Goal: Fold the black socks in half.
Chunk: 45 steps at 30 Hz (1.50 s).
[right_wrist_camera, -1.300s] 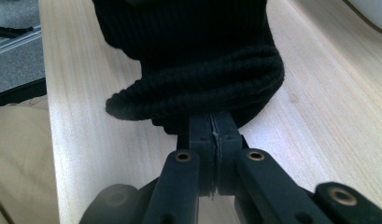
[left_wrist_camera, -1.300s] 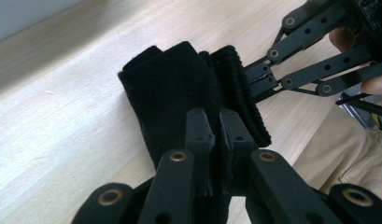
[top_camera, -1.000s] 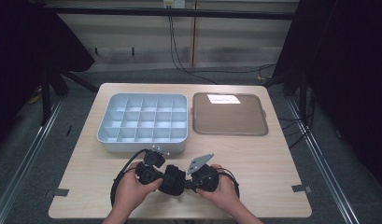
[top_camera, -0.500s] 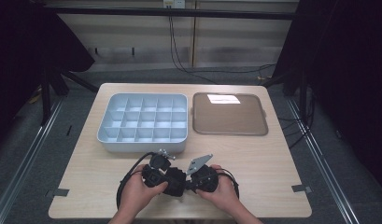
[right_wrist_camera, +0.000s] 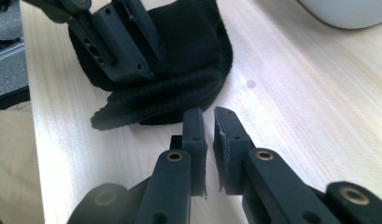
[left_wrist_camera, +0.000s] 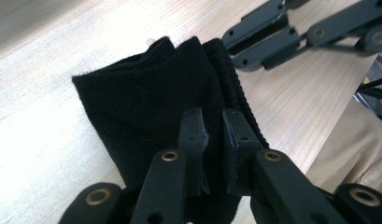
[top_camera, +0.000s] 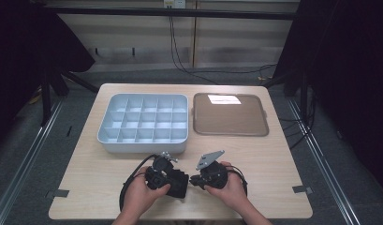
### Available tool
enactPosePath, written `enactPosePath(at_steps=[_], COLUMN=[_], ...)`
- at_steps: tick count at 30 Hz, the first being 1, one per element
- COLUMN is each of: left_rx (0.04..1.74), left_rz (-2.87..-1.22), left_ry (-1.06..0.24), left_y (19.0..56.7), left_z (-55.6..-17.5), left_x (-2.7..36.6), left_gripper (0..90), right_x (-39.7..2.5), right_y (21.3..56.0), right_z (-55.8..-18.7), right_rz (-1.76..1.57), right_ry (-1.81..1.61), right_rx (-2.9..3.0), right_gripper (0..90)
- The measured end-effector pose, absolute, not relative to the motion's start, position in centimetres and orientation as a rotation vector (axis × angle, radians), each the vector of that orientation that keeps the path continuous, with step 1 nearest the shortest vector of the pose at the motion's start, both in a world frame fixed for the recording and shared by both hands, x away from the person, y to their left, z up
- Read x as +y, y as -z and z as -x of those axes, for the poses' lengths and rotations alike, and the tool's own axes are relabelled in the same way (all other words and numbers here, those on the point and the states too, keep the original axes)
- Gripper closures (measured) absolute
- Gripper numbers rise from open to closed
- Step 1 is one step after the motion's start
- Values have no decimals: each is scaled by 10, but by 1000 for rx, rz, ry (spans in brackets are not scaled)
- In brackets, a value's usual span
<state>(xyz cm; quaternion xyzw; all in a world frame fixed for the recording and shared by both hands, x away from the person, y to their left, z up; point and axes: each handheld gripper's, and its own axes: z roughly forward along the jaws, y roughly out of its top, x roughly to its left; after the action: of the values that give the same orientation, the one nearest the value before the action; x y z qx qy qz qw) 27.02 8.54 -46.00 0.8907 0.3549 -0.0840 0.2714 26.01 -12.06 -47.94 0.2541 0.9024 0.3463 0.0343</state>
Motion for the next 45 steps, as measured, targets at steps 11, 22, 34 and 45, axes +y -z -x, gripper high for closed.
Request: enactPosePath(at_steps=[11, 22, 34, 45], left_rx=[961, 935, 959, 972], left_rz=[-2421, -2427, -2426, -2401], left_ry=[192, 180, 212, 199], left_y=[463, 462, 448, 427], left_z=[-269, -268, -268, -270], left_x=[78, 78, 80, 92], left_gripper=[819, 813, 711, 678], right_x=[-124, -131, -132, -124], right_y=[480, 482, 483, 483], right_z=[-261, -261, -262, -261], right_rz=[-787, -807, -811, -777], right_ry=[-1050, -1038, -1043, -1048], right_rx=[2775, 2764, 2763, 2776], right_gripper=[832, 786, 788, 793])
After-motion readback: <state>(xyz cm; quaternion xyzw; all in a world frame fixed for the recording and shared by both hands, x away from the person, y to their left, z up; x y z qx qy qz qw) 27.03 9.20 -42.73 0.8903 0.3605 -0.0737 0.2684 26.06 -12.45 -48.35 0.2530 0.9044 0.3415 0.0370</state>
